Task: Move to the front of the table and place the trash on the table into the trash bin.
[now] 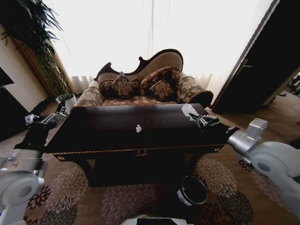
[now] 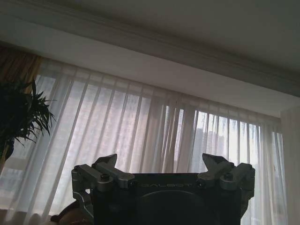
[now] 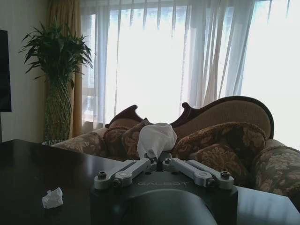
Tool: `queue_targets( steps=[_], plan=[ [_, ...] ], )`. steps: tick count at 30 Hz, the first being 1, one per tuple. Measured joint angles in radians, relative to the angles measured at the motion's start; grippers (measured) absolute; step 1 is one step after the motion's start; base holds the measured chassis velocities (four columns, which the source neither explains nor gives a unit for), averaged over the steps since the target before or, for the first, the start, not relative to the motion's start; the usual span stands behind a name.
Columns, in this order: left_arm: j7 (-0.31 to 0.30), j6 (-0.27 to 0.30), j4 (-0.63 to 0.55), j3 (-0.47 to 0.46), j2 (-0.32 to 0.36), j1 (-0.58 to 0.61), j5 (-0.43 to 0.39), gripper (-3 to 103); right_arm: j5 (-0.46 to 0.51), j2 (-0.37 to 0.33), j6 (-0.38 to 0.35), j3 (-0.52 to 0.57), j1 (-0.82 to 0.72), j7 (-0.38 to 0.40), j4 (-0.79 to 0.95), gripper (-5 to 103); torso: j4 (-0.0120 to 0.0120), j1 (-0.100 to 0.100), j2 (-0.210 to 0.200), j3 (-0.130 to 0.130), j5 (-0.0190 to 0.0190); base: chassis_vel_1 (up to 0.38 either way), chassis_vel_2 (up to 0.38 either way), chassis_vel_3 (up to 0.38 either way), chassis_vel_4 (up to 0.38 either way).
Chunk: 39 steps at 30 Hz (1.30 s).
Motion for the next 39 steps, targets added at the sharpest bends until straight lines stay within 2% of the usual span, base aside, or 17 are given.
queue_targets(
  steps=[1,2,4,6,7,8,10,12,15,17,20,21,25,29,30,32,39],
  plan=[
    [0.000,0.000,0.001,0.006,-0.001,-0.002,0.003,100,-0.008,0.022,0.007,0.020,-0.019,-0.001,0.008,1,0.0000,0.000,0.000,0.000,-0.0002,0.000,0.000,0.000,0.000],
    [0.000,0.001,0.005,0.023,-0.005,-0.007,0.011,100,-0.046,0.097,0.043,0.078,-0.079,-0.017,0.033,1,-0.0001,0.000,0.000,0.000,-0.0005,0.000,0.000,0.000,0.000],
    [0.000,0.001,0.007,0.040,-0.009,-0.011,0.018,100,-0.080,0.152,0.076,0.102,-0.111,-0.035,0.045,1,0.0000,0.000,0.000,0.000,-0.0006,0.000,0.000,0.000,0.000],
    [0.000,0.002,0.007,0.044,-0.010,-0.012,0.021,100,-0.088,0.164,0.085,0.105,-0.117,-0.040,0.048,1,-0.0001,0.000,0.000,0.000,-0.0005,0.000,0.000,0.000,0.000],
    [0.000,0.002,0.007,0.051,-0.011,-0.012,0.025,100,-0.105,0.192,0.110,0.108,-0.128,-0.051,0.051,1,-0.0001,0.000,0.000,0.000,-0.0004,0.000,0.000,0.000,0.000],
    [0.001,0.002,0.006,0.063,-0.014,-0.013,0.032,100,-0.148,0.245,0.177,0.090,-0.145,-0.071,0.050,1,0.0000,0.000,0.000,0.000,-0.0003,0.000,0.000,0.000,0.000],
    [0.001,0.003,0.004,0.067,-0.017,-0.011,0.036,100,-0.186,0.288,0.241,0.057,-0.155,-0.092,0.038,1,0.0000,0.000,0.000,0.000,-0.0001,0.000,0.000,0.000,0.000],
    [0.001,0.003,0.003,0.067,-0.018,-0.009,0.037,100,-0.198,0.302,0.265,0.045,-0.158,-0.098,0.033,1,0.0001,0.000,0.000,0.000,-0.0001,0.000,0.000,0.000,0.000],
    [0.001,0.003,-0.002,0.056,-0.021,0.005,0.039,100,-0.252,0.376,0.421,-0.021,-0.170,-0.153,-0.020,1,0.0002,0.000,0.000,0.000,-0.0002,0.000,0.000,0.000,0.000],
    [0.001,0.003,-0.002,0.054,-0.021,0.007,0.039,100,-0.257,0.381,0.437,-0.024,-0.171,-0.161,-0.026,1,0.0002,0.000,0.000,0.000,-0.0003,0.000,0.000,0.000,0.000],
    [0.002,-0.001,-0.004,0.043,-0.026,0.014,0.039,100,-0.306,0.439,0.600,-0.057,-0.185,-0.283,-0.108,1,0.0003,0.000,0.000,0.000,-0.0001,0.000,0.000,0.000,0.000],
    [0.002,-0.001,-0.004,0.043,-0.026,0.014,0.039,100,-0.306,0.439,0.600,-0.057,-0.185,-0.283,-0.108,1,0.0003,0.000,0.000,0.000,-0.0001,0.000,0.000,0.000,0.000],
    [0.002,-0.003,0.000,0.042,-0.033,0.013,0.044,100,-0.314,0.508,0.702,-0.083,-0.196,-0.401,-0.184,1,0.0002,0.000,0.000,0.000,-0.0003,0.000,0.000,0.000,0.000],
    [0.002,-0.004,0.004,0.044,-0.034,0.010,0.046,100,-0.313,0.536,0.750,-0.102,-0.198,-0.461,-0.228,1,0.0002,0.000,0.000,0.000,-0.0004,0.000,0.000,0.000,0.000],
    [0.002,-0.004,0.007,0.045,-0.034,0.008,0.047,100,-0.308,0.550,0.791,-0.121,-0.198,-0.506,-0.275,1,0.0001,0.000,0.000,0.000,-0.0001,0.000,0.000,0.000,0.000],
    [0.003,-0.004,0.010,0.044,-0.034,0.006,0.047,100,-0.307,0.558,0.840,-0.149,-0.194,-0.545,-0.353,1,0.0002,0.000,0.000,0.000,-0.0004,0.000,0.000,0.000,0.000],
    [0.003,-0.004,0.014,0.041,-0.027,0.002,0.045,100,-0.339,0.568,0.895,-0.208,-0.158,-0.562,-0.540,1,0.0001,0.000,0.000,0.000,-0.0001,0.000,0.000,0.000,0.000]
  ],
)
